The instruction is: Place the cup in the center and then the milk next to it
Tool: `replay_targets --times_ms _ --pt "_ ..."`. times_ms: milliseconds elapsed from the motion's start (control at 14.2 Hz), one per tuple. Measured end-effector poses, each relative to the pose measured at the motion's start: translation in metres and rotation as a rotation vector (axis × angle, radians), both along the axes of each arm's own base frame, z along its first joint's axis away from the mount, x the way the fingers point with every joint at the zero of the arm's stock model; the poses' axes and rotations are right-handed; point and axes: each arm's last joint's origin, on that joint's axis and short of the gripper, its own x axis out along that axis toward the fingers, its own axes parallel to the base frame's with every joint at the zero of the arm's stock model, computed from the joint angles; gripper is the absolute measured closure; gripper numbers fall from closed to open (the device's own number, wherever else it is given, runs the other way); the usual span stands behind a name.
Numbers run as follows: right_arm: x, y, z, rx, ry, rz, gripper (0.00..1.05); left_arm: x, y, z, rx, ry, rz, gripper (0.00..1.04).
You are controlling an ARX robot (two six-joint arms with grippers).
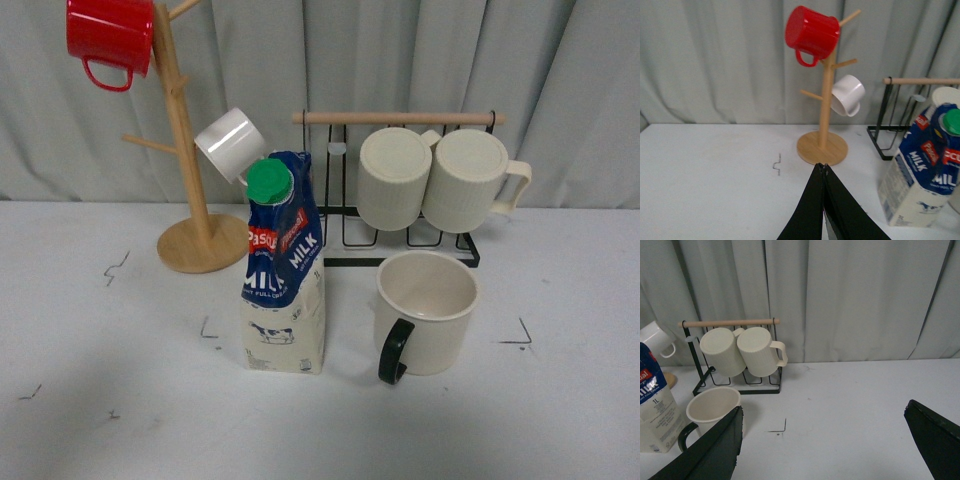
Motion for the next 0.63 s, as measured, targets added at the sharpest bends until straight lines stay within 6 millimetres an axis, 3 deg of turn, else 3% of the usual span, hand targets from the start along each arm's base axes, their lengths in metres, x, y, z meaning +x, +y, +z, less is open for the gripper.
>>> replay_targets --times_ms 632 --pt "0.0 0.0 0.0 0.0 0.0 0.0 0.06 -0.022 0.002 0.006 -0.001 -0.021 0.001 1.03"
